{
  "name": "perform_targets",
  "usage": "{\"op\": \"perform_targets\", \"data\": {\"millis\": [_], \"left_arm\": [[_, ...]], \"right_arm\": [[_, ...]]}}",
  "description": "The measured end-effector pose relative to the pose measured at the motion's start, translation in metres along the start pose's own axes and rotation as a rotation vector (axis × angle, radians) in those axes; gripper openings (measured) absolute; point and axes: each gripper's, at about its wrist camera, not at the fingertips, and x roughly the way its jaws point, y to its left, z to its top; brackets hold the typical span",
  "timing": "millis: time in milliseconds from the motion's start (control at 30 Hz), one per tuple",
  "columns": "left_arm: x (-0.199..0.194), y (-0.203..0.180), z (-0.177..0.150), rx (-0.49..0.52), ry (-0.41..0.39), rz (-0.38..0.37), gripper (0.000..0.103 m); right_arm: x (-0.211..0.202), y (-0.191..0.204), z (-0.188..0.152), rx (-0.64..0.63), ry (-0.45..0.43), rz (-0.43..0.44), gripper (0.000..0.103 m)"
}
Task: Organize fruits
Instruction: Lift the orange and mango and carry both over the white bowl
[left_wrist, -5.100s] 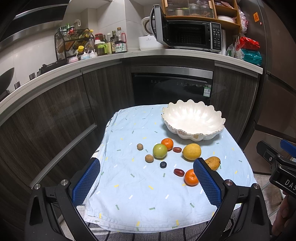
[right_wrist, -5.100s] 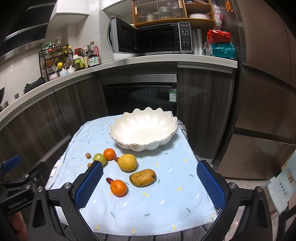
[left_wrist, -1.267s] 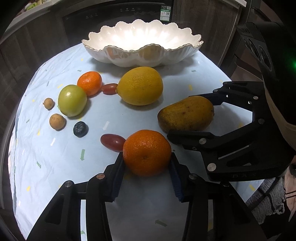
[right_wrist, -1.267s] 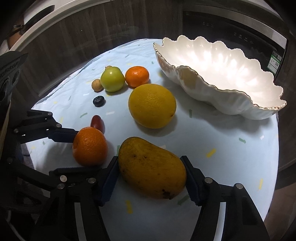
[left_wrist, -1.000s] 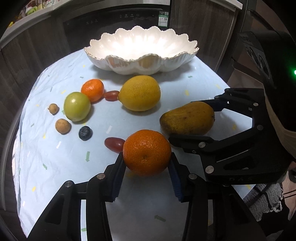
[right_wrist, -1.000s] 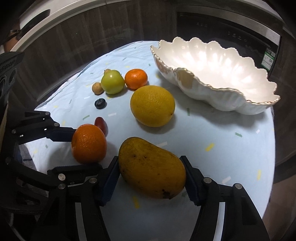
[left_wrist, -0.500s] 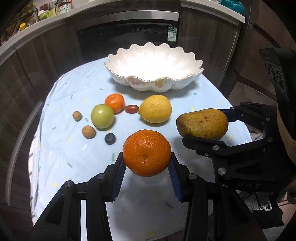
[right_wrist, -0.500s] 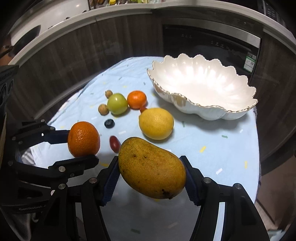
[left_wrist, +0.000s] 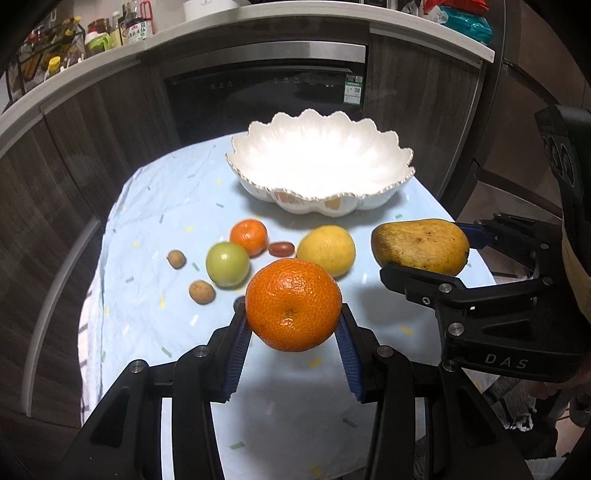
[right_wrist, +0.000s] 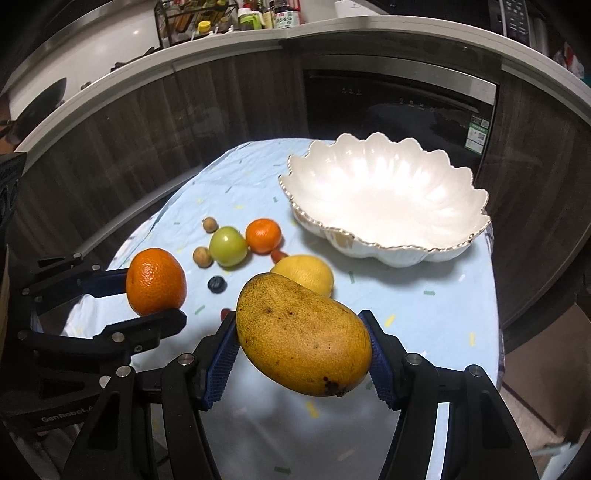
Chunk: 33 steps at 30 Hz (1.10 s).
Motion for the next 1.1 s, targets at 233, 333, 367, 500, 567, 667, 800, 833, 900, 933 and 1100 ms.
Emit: {"op": "perform_targets", "data": {"millis": [233, 333, 367, 500, 567, 667, 800, 833, 900, 933, 1100], "left_arm": [[0.000, 0.003, 0.021, 0.000, -0.024, 0.008, 0.045], [0.001, 0.003, 0.031, 0.002, -0.039, 0.010, 0.045], [0.001, 0.003, 0.035, 0.002, -0.045, 0.009, 0.045], [0.006, 0.004, 0.052, 0.002, -0.057, 0.011, 0.045], [0.009, 0.004, 0.060, 0.003, -0.061, 0.006, 0.045], [0.014, 0.005, 0.070, 0.007, -0.066, 0.003, 0.045], [0.022, 0.008, 0.085, 0.011, -0.076, 0.002, 0.045], [0.024, 0.008, 0.087, 0.010, -0.079, 0.001, 0.045], [0.029, 0.011, 0.094, 0.010, -0.083, 0.001, 0.045], [0.031, 0.012, 0.097, 0.009, -0.085, -0.003, 0.045], [0.046, 0.015, 0.112, 0.009, -0.085, -0.014, 0.045]], "right_arm": [[-0.005, -0.009, 0.014, 0.048, -0.037, -0.025, 0.064], [-0.007, -0.014, 0.021, 0.059, -0.049, -0.036, 0.064], [-0.007, -0.016, 0.023, 0.063, -0.054, -0.040, 0.064], [-0.010, -0.023, 0.034, 0.073, -0.071, -0.060, 0.064], [-0.010, -0.027, 0.040, 0.081, -0.079, -0.076, 0.064], [-0.008, -0.034, 0.049, 0.096, -0.088, -0.099, 0.064], [-0.006, -0.043, 0.059, 0.117, -0.100, -0.132, 0.064], [-0.005, -0.045, 0.062, 0.122, -0.102, -0.142, 0.064], [-0.003, -0.049, 0.066, 0.133, -0.102, -0.155, 0.064], [-0.001, -0.052, 0.068, 0.140, -0.102, -0.163, 0.064], [0.009, -0.065, 0.075, 0.172, -0.091, -0.195, 0.064]]}}
